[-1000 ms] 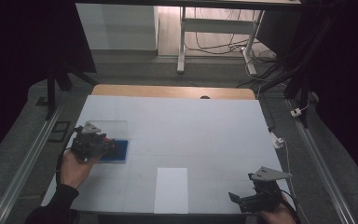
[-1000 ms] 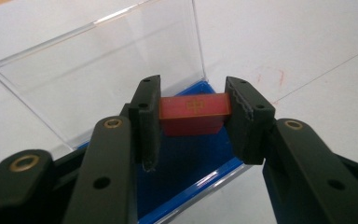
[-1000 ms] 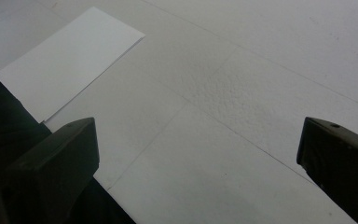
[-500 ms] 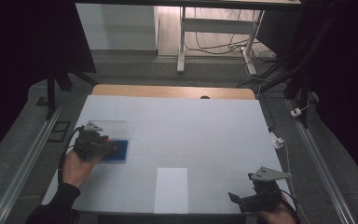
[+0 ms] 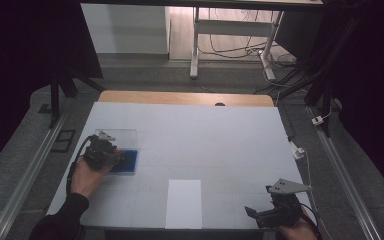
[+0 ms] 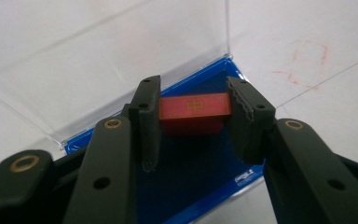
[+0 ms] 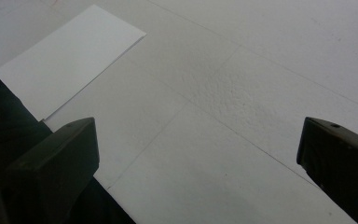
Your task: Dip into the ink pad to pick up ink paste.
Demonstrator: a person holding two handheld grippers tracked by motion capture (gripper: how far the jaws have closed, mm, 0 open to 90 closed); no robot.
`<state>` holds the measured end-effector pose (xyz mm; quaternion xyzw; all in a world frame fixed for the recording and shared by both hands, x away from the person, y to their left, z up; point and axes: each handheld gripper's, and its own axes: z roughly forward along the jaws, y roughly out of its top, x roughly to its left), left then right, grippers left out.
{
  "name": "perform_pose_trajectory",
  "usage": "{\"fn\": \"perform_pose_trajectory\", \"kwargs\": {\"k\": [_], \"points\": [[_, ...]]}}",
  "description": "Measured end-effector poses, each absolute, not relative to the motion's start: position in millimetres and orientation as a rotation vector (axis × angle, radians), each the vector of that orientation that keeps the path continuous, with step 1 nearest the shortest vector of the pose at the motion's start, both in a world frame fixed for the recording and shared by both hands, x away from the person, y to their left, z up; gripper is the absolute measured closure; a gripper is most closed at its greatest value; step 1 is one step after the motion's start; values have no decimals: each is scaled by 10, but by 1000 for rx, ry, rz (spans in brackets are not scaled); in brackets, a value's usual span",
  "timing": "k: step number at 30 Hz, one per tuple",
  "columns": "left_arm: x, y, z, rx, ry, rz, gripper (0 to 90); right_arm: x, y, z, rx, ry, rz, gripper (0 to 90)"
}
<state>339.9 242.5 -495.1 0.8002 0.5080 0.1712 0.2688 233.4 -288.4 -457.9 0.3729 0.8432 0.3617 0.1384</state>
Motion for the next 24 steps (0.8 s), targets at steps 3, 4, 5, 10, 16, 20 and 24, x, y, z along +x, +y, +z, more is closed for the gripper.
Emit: {"fn": "perform_pose_trajectory", "kwargs": {"k": [3,4,5,10,16,20,24], "points": [[3430,2420,-4979,2170,1365,452,584,2334,-2883,-4580,1074,2439,1046,0],[3437,2417,-4982,2170,1367,448,585,2333,-2883,-4580,1071,2439,1045,0],[3441,2415,-4985,2168,1372,445,586,2332,-2883,-4580,1071,2439,1045,0],[3442,2438,-5007,2136,1388,421,590,2324,-2879,-4579,1066,2440,1039,0],[3392,2340,-5012,2187,1362,516,591,2323,-2871,-4581,1063,2443,1034,0],[3412,2416,-5026,2125,1394,447,592,2322,-2868,-4581,1061,2445,1029,0],[3421,2435,-5029,2113,1400,430,592,2324,-2874,-4582,1058,2446,1031,0]]}}
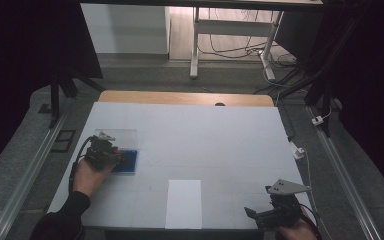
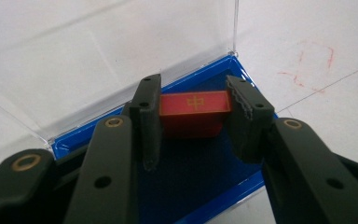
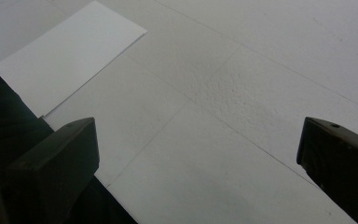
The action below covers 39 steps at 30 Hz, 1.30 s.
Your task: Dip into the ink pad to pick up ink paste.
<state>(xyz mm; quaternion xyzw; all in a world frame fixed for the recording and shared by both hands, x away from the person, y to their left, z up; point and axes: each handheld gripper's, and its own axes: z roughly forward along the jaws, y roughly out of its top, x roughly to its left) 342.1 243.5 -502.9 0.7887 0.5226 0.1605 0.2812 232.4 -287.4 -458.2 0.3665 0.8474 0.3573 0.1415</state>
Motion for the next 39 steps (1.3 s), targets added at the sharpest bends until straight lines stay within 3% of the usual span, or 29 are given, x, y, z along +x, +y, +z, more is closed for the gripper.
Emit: {"fn": "perform_pose_trajectory", "kwargs": {"k": [5,14,25,39], "points": [[3402,2378,-5019,2153,1386,481,591,2321,-2869,-4582,1055,2447,1029,0],[3395,2438,-5000,2120,1393,447,585,2320,-2870,-4581,1053,2445,1030,0],[3222,2543,-4778,2041,1352,519,583,2311,-2872,-4579,1051,2441,1032,0],[3216,2689,-4874,2041,1399,422,581,2310,-2868,-4580,1042,2444,1028,0]]}}
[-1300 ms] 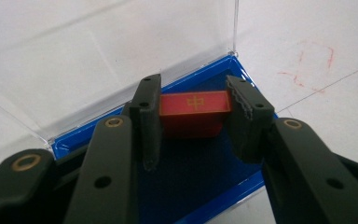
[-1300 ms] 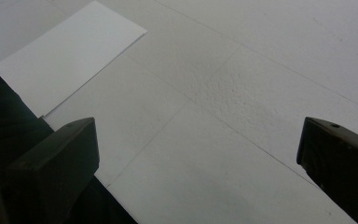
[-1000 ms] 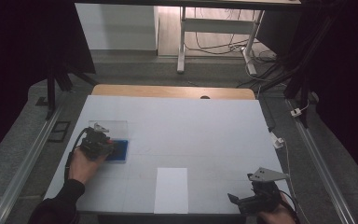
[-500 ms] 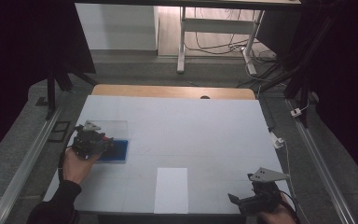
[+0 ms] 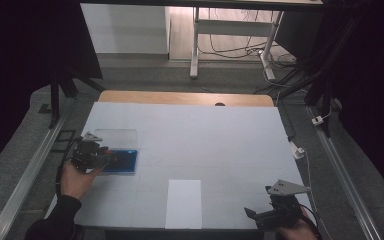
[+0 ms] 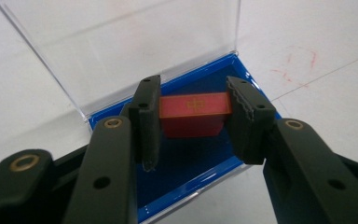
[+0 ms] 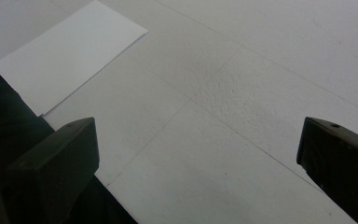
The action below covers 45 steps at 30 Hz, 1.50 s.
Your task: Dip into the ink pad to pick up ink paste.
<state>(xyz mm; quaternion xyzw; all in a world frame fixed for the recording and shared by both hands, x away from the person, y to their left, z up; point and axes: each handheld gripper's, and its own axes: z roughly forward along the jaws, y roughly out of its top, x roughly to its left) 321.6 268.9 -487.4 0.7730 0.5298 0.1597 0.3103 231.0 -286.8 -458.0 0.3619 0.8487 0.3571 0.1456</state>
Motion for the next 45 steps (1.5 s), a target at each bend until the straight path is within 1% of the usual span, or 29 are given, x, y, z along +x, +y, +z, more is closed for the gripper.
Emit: {"fn": "perform_pose_trajectory", "kwargs": {"k": [4,9,13,18,24,29,31,40,45], "points": [[3250,2664,-4931,2074,1388,396,582,2308,-2868,-4579,1039,2446,1026,0],[3270,2616,-4984,2134,1373,407,582,2307,-2866,-4579,1039,2444,1027,0],[3254,2566,-5005,2179,1344,456,585,2306,-2864,-4580,1035,2445,1025,0],[3237,2603,-5041,2122,1363,435,588,2303,-2863,-4579,1032,2445,1021,0],[3197,2512,-5034,2172,1354,510,589,2306,-2859,-4581,1029,2453,1009,0],[3233,2625,-5053,2076,1405,406,589,2309,-2857,-4582,1031,2454,1010,0],[3239,2638,-5053,2069,1410,391,588,2307,-2857,-4583,1034,2450,1014,0],[3219,2493,-5015,2170,1393,496,588,2309,-2857,-4582,1034,2453,1011,0],[3244,2591,-5032,2091,1428,409,588,2310,-2856,-4582,1033,2453,1013,0]]}}
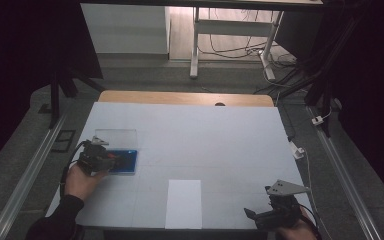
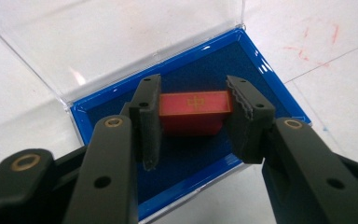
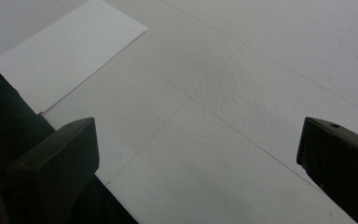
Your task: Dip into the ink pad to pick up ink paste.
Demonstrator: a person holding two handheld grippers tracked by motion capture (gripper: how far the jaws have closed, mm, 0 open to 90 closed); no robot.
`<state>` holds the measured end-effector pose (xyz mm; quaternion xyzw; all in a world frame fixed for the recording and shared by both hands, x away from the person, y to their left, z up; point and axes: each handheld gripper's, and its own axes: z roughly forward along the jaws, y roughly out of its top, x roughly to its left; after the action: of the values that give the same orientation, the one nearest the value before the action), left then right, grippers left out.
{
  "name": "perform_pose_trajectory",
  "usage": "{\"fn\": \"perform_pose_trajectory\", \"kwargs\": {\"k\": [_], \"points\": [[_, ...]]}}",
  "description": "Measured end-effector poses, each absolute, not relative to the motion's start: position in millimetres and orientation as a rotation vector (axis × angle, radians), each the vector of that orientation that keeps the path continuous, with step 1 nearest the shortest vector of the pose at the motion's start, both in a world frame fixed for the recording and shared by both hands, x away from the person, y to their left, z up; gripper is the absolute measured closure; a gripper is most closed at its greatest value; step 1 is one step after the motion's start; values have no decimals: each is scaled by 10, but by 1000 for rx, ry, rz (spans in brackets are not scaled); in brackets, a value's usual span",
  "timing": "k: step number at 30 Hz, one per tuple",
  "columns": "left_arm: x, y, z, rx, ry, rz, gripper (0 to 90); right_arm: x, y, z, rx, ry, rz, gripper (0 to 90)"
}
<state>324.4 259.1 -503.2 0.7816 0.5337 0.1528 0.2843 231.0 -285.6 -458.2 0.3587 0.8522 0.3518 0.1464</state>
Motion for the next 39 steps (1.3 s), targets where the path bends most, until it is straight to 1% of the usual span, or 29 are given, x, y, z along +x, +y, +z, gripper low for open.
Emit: {"fn": "perform_pose_trajectory", "kwargs": {"k": [4,16,21,25,31,39], "points": [[3232,2514,-5029,2128,1418,471,588,2308,-2863,-4585,1035,2451,1017,0],[3231,2574,-5007,2103,1404,439,583,2320,-2856,-4584,1037,2452,1009,0],[3191,2549,-4920,2091,1375,492,583,2316,-2858,-4582,1036,2450,1013,0],[3173,2555,-4887,2095,1372,482,584,2322,-2855,-4582,1034,2451,1014,0],[3104,2633,-4790,2012,1366,405,583,2317,-2856,-4582,1030,2450,1016,0],[3044,2600,-4731,2034,1341,376,583,2311,-2859,-4581,1031,2447,1021,0]]}}
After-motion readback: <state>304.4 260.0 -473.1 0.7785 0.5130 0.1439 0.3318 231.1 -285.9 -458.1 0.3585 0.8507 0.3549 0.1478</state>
